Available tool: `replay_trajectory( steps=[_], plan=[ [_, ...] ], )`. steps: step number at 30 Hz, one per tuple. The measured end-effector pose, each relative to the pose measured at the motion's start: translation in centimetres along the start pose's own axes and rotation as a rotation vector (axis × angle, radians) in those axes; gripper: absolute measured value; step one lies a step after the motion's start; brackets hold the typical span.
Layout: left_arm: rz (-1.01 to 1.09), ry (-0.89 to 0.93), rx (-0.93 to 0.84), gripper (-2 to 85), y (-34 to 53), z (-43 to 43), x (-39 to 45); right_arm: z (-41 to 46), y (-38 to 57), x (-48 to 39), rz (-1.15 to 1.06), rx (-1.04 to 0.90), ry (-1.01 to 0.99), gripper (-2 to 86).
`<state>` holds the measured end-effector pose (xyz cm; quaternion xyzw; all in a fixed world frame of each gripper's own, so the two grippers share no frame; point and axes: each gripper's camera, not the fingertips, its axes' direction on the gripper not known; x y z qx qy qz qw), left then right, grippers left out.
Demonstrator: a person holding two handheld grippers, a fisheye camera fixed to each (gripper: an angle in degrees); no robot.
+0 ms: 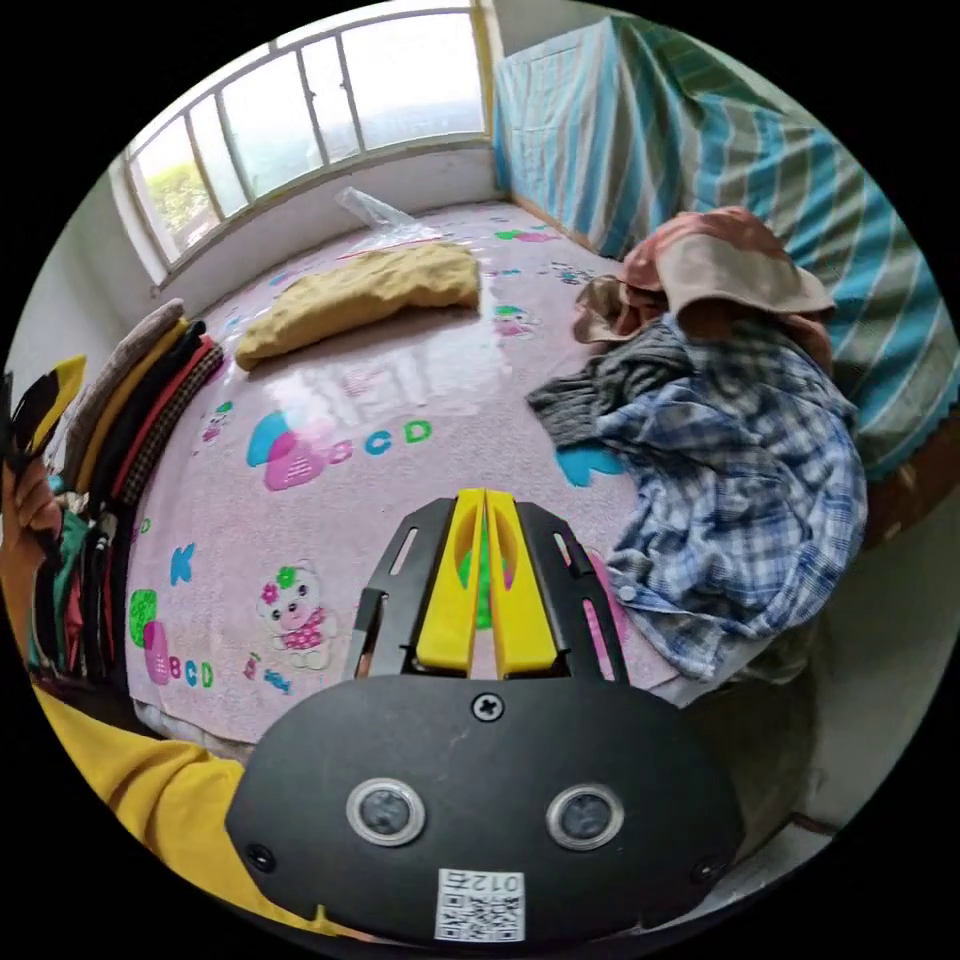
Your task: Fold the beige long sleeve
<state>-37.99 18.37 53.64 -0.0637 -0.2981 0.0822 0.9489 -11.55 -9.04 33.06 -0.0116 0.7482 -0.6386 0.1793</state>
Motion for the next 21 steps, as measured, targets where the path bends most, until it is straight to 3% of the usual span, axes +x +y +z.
replay_trajectory(
  steps=[5,9,12,15,17,21],
  plan=[
    [-0.168,0.062,-0.117,0.5,3.6,13.0,-1.2,-8.7,-1.9,19.8,0.228,0.097,0.369,8.2],
    [-0.171,0.013,-0.165,0.5,4.4,18.5,-1.5,-11.2,-3.3,30.9,0.331,-0.044,0.439,10.9],
    [-0.169,-0.017,-0.197,0.5,4.6,21.8,-2.7,-11.9,-3.8,35.4,0.309,-0.169,0.311,4.3],
    [-0.192,-0.047,-0.227,0.5,4.9,24.6,-5.1,-15.3,-3.9,35.9,0.283,-0.071,0.085,1.8],
    [-0.217,-0.043,-0.231,0.5,5.3,26.7,-7.2,-18.1,-3.8,33.8,0.225,0.041,-0.23,1.3],
    [-0.28,-0.037,-0.217,0.5,6.4,29.0,-10.9,-20.5,-3.9,28.3,0.154,0.083,-0.496,0.9]
  ],
)
